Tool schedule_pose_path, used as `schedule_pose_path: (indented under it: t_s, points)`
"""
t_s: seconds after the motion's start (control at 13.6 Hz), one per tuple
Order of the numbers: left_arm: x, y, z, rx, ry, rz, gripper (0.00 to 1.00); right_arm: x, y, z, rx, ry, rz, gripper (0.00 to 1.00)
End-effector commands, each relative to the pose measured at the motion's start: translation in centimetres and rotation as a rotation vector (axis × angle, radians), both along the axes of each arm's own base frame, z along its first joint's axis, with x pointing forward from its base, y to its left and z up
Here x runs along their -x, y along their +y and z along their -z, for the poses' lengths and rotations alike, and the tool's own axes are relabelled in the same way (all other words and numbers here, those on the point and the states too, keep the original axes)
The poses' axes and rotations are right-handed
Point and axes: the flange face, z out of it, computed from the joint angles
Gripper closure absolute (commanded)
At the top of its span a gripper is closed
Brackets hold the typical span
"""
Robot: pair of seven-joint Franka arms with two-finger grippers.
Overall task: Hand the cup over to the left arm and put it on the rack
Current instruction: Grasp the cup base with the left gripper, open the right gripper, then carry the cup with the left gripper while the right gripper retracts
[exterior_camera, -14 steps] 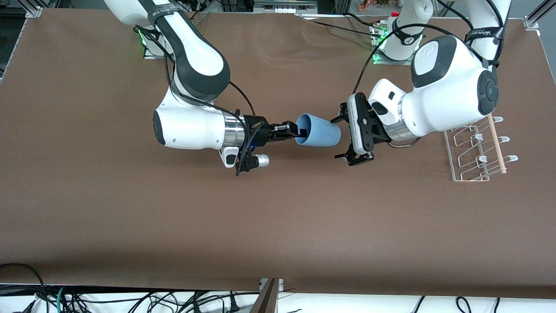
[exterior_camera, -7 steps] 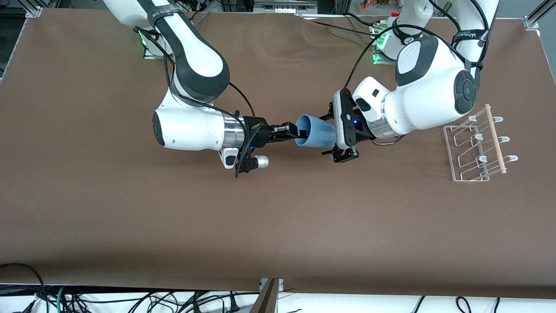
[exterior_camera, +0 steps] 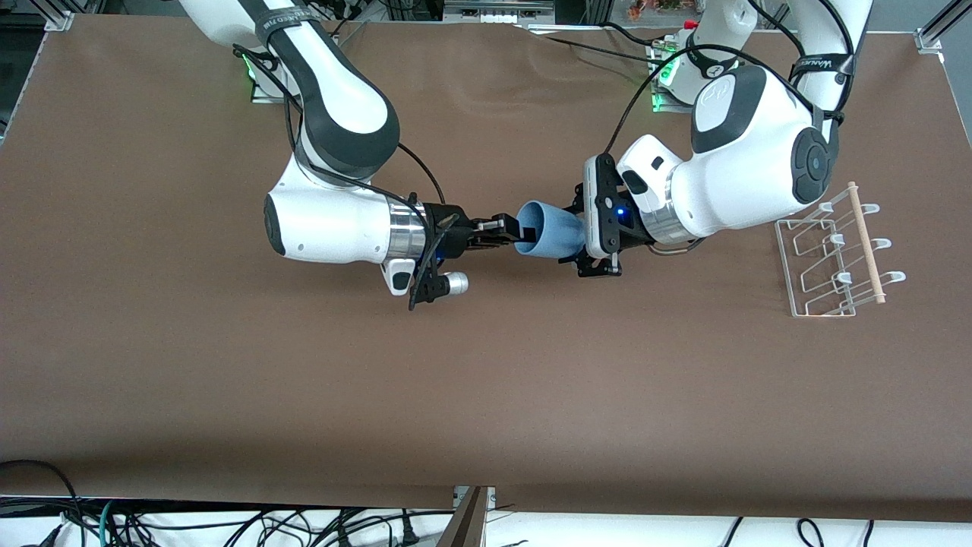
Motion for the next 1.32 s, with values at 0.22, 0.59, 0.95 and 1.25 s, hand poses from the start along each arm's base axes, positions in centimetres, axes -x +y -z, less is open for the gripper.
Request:
schedule_pose_path:
  t_s: [0.22,0.59,0.95,1.25]
  points:
    - [-0.2,0.5,-0.8,0.028,-0.017,0.022,0.90,-0.7,-0.9,-1.8,-0.028,-0.019,0.003,0.00]
    - [0.0,1.1,-1.3,0.011,-0.005,0.034,0.90,-3.6,-7.8,-3.6,-0.038,-0.008,0.001,0.00]
    - [-0.5,5.7,0.7,-0.153,0.056,0.070,0.90,-6.3,-16.2,-3.1,0.221,-0.268,-0.124,0.00]
    - [0.1,8.6,2.9,-0.470,0.077,0.174,0.90,-7.4,-21.8,-2.6,0.349,-0.369,-0.206,0.00]
